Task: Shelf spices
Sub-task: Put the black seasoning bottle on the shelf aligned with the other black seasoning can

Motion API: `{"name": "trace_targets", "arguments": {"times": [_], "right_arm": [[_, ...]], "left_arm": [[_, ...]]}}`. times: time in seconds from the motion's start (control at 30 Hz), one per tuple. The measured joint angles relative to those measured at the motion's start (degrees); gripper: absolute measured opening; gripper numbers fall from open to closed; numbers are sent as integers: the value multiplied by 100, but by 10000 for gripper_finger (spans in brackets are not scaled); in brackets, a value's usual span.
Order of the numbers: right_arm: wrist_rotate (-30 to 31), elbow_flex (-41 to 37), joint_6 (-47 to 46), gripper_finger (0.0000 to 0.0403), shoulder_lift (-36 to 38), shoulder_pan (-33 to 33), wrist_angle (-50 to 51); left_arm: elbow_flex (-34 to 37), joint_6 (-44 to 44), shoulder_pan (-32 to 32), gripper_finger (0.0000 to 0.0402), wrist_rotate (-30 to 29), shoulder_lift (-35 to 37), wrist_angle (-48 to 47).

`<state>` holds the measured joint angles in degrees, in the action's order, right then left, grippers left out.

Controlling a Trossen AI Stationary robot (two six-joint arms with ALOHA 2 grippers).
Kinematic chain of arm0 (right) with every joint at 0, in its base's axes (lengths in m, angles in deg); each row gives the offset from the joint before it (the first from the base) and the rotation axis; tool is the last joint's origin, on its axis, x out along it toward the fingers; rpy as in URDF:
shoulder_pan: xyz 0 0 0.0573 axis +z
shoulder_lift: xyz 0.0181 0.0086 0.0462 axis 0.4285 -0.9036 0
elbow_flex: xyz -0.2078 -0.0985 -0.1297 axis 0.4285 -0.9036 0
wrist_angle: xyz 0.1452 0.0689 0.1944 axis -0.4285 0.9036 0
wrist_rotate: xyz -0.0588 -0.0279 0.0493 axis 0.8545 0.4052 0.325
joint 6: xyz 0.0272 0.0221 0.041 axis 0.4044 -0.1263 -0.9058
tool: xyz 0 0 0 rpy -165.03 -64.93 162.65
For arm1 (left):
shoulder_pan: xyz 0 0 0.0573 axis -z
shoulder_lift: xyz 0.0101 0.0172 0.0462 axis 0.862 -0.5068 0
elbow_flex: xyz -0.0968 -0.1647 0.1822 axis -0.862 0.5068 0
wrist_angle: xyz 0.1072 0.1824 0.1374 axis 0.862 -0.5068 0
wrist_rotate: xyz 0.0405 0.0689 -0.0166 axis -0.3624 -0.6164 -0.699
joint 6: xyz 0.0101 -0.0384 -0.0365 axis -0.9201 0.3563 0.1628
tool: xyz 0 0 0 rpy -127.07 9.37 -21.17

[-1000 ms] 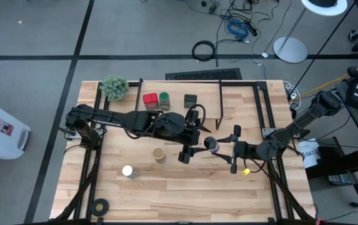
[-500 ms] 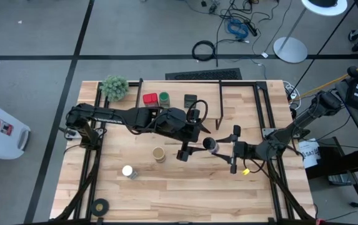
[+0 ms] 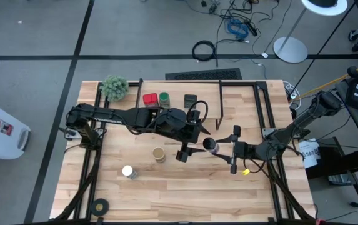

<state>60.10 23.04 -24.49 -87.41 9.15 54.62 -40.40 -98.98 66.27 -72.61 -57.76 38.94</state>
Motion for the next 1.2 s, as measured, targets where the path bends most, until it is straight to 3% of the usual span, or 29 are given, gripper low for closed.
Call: {"name": "trace_targets", "arguments": {"times": [0.8, 1.2], "right_arm": [[2, 0, -2, 215, -2, -4, 87], [7, 0, -2, 215, -2, -4, 87]], "left_arm": [[4, 146, 0, 305, 149, -223, 447], [4, 122, -1, 251, 127, -226, 427]]}}
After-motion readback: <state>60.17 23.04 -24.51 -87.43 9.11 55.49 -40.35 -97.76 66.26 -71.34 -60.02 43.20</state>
